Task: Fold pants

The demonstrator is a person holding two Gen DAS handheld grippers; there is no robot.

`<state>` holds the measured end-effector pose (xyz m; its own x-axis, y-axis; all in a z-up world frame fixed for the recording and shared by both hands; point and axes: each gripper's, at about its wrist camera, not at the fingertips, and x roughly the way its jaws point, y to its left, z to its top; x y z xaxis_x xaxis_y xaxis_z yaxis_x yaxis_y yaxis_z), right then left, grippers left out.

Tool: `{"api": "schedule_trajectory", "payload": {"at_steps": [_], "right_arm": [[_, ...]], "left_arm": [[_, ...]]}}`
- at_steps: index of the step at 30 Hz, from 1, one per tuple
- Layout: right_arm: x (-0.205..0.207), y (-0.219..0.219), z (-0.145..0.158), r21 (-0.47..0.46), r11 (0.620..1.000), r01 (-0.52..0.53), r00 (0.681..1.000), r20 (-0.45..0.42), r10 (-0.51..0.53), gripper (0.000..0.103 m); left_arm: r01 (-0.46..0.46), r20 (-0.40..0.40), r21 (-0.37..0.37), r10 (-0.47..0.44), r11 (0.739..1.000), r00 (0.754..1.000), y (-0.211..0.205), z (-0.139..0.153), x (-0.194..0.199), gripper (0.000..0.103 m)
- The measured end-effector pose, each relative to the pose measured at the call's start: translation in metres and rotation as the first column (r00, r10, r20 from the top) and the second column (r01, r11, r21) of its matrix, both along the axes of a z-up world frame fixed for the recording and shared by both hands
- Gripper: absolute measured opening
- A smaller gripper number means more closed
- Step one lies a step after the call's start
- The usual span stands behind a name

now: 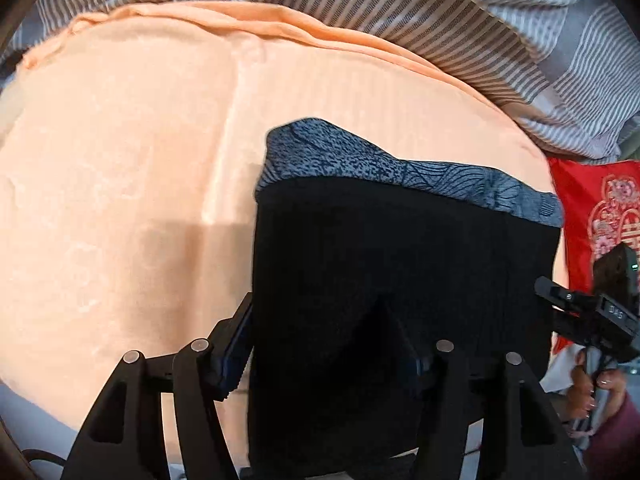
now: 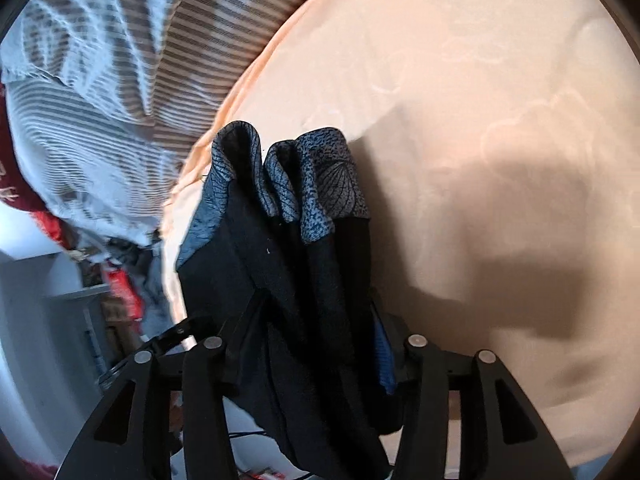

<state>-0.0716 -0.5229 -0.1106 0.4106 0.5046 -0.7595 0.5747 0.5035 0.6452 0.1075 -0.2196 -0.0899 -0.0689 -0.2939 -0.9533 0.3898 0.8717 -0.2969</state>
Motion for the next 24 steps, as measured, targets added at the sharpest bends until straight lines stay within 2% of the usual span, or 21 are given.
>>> {"api": "schedule_trajectory", "payload": {"at_steps": [4, 5, 7, 12, 16, 19, 24], "right_arm": [[0.008, 0.011, 0.015, -0.187, 0.98, -0.071, 0.995, -0.082, 0.057, 0.061], [0.009, 0.014, 0.019, -0.225, 0.971, -0.084, 0.993, -0.102, 0.062, 0.063], [0.011, 0.018, 0.023, -0.278, 0.955, -0.097, 0.988, -0.14, 0.06, 0.069], [0.011, 0.032, 0.043, -0.402, 0.906, -0.13, 0.977, -0.207, 0.048, 0.071], [0.005, 0.044, 0.061, -0.449, 0.885, -0.125, 0.976, -0.216, 0.028, 0.078], [-0.003, 0.057, 0.079, -0.485, 0.866, -0.125, 0.978, -0.206, 0.025, 0.081], [-0.011, 0.086, 0.1, -0.518, 0.841, -0.157, 0.978, -0.202, 0.058, 0.086]], "left_arm": [[0.006, 0.055, 0.035, -0.008, 0.999, 0.998, 0.004, 0.012, -0.005, 0.064], [0.006, 0.062, 0.047, -0.009, 0.999, 0.998, 0.006, 0.014, -0.006, 0.068], [0.007, 0.068, 0.073, -0.012, 0.997, 0.998, 0.01, 0.015, -0.008, 0.079], [0.006, 0.085, 0.115, -0.016, 0.993, 0.996, 0.017, 0.025, -0.016, 0.079], [0.015, 0.118, 0.184, -0.037, 0.983, 0.992, 0.019, 0.033, -0.028, 0.079], [0.038, 0.128, 0.227, -0.069, 0.973, 0.989, 0.018, 0.04, -0.039, 0.098], [0.11, 0.151, 0.256, -0.152, 0.96, 0.977, 0.009, 0.053, -0.06, 0.099]]}}
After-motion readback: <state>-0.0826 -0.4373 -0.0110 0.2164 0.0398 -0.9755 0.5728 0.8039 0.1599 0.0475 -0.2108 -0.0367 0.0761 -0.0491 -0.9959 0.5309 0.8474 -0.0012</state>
